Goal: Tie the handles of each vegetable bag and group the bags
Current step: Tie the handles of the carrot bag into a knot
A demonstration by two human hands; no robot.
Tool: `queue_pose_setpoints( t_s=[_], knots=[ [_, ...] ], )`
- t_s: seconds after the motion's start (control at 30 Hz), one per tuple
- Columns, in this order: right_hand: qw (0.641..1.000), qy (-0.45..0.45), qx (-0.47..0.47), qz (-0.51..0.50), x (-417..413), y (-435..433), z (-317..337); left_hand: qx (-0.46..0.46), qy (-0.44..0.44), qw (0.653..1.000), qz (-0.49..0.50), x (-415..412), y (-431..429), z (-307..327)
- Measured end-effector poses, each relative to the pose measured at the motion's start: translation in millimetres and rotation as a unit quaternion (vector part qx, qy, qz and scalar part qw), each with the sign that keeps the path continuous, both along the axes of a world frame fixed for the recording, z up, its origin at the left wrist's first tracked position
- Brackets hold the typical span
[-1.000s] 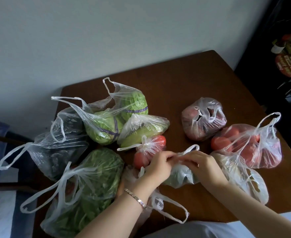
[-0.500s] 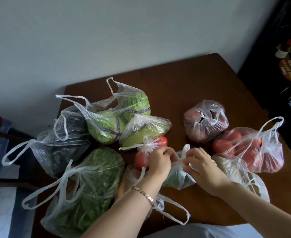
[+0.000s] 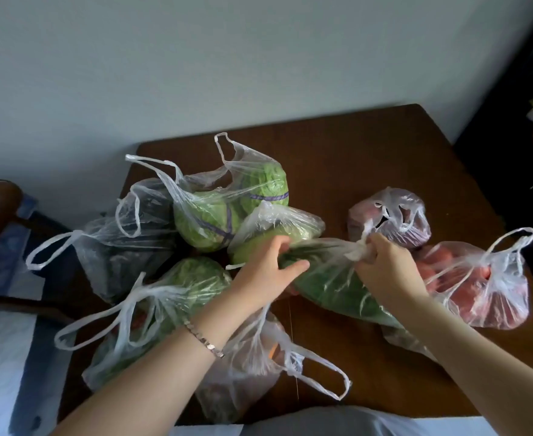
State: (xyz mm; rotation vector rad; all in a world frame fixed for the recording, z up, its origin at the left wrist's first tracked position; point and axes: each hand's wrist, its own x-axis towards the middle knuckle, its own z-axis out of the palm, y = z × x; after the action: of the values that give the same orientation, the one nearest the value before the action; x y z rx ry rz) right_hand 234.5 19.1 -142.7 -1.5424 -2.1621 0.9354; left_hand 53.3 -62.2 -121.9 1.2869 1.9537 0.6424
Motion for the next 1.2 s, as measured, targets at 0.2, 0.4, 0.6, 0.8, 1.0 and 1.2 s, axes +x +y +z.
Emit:
queue_pose_setpoints(
  t_s=[0.2,0.4,0.6,0.8,1.0,1.2],
  knots=[
    [0.982,-0.021,-0.144,-0.118,-4,-3,-24,-0.332,0.169,0.923,-0.095,-11,-46,-31],
    [0.982,-0.191,-0.014,0.003,-31,-39,-8,-0.266,0.132,0.953,-0.062,-11,-64,-41],
    [0.885,-0.296,-0.186,0.307,-77,-91,-9,-0.169,0.053,0.982,0.069,-23,-66,-34],
    [0.878,-0.282,-0.13,0.365,-78,-68,-18,-0.061,-0.011,0.995,0.081,-20,-67,-24],
    [0.911,-0.248,-0.151,0.293,-47,-61,-13,0.007,-0.147,0.981,0.13,-14,-72,-27],
    [0.902,-0.255,-0.163,0.308,-27,-49,-1,0.084,-0.17,0.971,0.146,-15,-52,-11]
  ],
)
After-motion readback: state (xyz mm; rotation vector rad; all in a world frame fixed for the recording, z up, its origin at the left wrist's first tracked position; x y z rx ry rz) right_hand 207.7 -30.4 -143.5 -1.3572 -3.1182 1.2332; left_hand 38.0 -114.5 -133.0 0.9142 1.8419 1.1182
